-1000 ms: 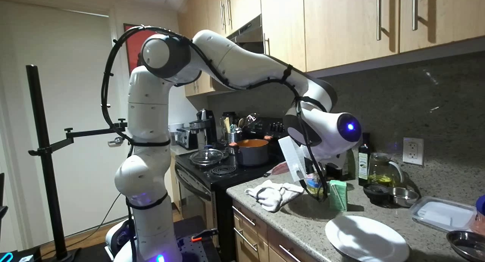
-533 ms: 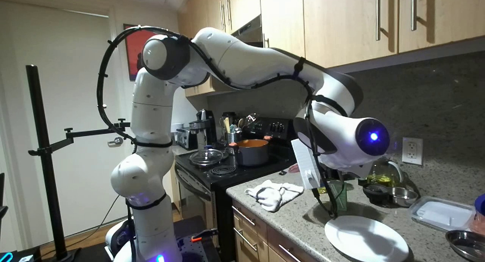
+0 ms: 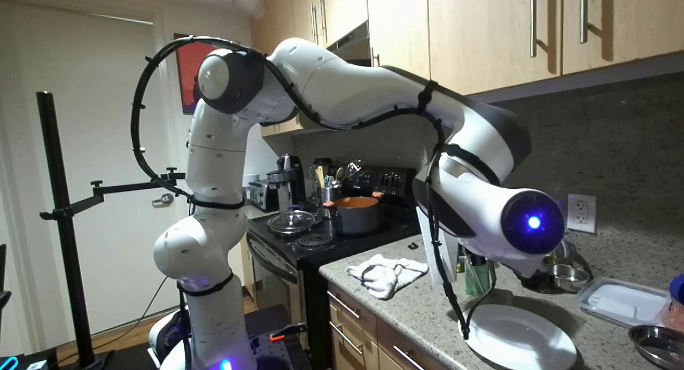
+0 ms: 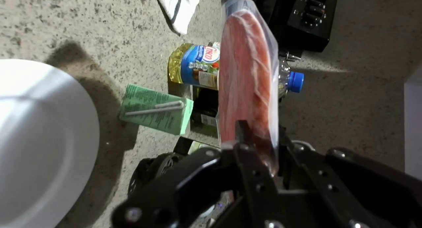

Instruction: Put the object on top of the white towel on the white plate

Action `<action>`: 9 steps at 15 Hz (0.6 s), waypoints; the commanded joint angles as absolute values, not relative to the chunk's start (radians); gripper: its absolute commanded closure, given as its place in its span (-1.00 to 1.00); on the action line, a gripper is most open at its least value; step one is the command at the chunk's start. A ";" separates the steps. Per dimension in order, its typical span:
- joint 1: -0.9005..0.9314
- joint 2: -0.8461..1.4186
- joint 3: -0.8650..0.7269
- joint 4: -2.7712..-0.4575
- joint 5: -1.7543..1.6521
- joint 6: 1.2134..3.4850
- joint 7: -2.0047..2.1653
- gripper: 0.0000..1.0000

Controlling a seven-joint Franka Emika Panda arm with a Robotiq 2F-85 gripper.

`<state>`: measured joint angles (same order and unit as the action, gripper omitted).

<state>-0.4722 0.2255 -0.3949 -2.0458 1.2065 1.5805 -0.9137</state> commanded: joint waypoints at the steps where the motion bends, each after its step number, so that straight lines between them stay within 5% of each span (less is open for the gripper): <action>1: -0.519 0.248 -0.419 -2.047 1.277 1.519 -0.897 0.91; 9: -0.558 0.397 -0.403 -2.034 1.457 1.490 -0.928 0.91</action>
<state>-0.5421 0.3599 -0.4166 -2.0531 1.3866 1.5443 -0.9203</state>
